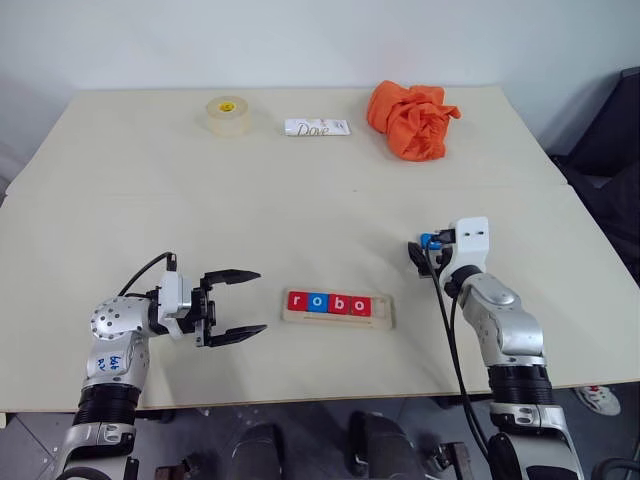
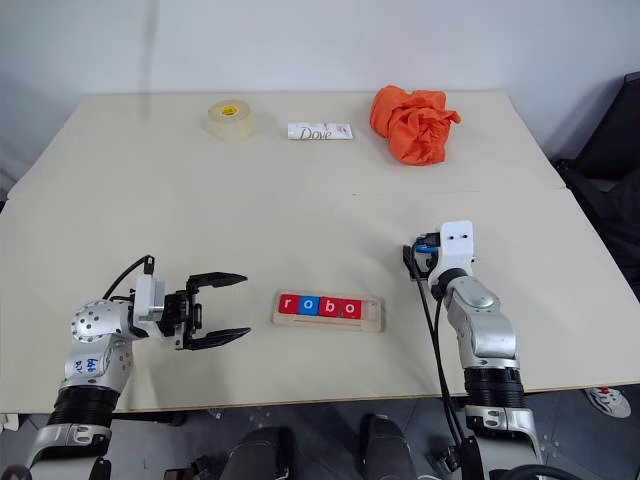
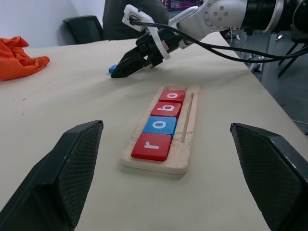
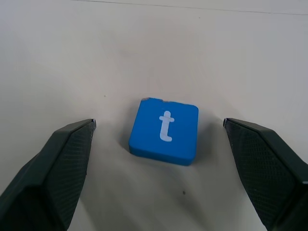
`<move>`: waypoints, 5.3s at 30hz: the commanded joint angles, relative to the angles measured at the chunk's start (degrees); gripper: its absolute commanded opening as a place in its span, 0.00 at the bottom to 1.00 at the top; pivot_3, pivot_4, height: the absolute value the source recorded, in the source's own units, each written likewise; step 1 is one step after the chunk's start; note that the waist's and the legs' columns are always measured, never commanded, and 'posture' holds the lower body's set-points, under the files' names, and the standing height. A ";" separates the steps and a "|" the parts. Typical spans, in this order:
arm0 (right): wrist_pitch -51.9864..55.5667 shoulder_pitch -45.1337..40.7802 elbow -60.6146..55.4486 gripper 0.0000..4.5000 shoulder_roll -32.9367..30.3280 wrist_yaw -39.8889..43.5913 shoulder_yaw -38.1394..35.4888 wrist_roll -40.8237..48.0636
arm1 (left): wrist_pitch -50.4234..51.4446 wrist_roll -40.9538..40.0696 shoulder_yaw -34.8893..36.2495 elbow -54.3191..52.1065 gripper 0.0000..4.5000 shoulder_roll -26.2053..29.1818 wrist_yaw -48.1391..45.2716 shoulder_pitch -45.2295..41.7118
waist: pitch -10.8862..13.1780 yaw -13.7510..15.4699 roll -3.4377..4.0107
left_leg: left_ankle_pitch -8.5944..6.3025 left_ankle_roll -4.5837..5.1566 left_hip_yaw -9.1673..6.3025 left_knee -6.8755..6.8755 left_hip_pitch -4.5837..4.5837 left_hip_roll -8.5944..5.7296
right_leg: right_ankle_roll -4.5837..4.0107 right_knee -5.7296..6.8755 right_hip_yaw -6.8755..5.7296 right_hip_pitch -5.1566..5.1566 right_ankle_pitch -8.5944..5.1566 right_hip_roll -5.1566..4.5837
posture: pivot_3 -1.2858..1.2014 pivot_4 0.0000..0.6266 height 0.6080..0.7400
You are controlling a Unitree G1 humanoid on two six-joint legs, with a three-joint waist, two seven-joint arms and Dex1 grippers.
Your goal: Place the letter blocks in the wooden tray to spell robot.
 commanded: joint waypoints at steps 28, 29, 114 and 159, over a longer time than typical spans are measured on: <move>29.55 22.25 -47.96 0.32 2.87 -7.97 -3.57 6.35 | -1.15 -0.16 -0.22 6.17 1.00 -0.31 -2.89 -5.73 | 0.01 0.04 0.02 | -0.05 0.03 -0.06 -0.10 -0.04 0.00 | -0.02 -0.13 -0.01 -0.02 -0.02 0.02 | 0.52 0.24 1.00; 30.28 23.00 -48.28 0.32 3.61 -8.21 -3.68 6.58 | -1.08 -0.14 -0.33 6.21 1.00 -0.33 -2.97 -5.79 | 0.01 0.04 0.02 | -0.05 0.03 -0.06 -0.10 -0.04 0.00 | -0.02 -0.12 -0.01 -0.02 -0.02 0.02 | 0.52 0.24 1.00; 24.92 -7.74 -27.12 0.31 -29.68 44.34 26.19 4.08 | -2.14 -0.51 0.31 -3.30 1.00 -1.29 5.26 2.50 | 0.02 0.58 -0.07 | -0.09 0.07 0.01 0.11 -0.06 -0.04 | -0.01 -0.11 -0.05 -0.03 0.05 -0.11 | 0.52 0.24 1.00; 24.55 -8.09 -31.93 0.99 -28.90 45.39 23.22 9.75 | -2.84 -0.59 0.28 -4.23 1.00 -1.39 6.90 4.10 | 0.01 0.08 -0.07 | -0.08 0.07 0.00 0.10 -0.05 -0.02 | -0.01 -0.10 -0.05 -0.02 0.05 -0.09 | 0.52 0.24 1.00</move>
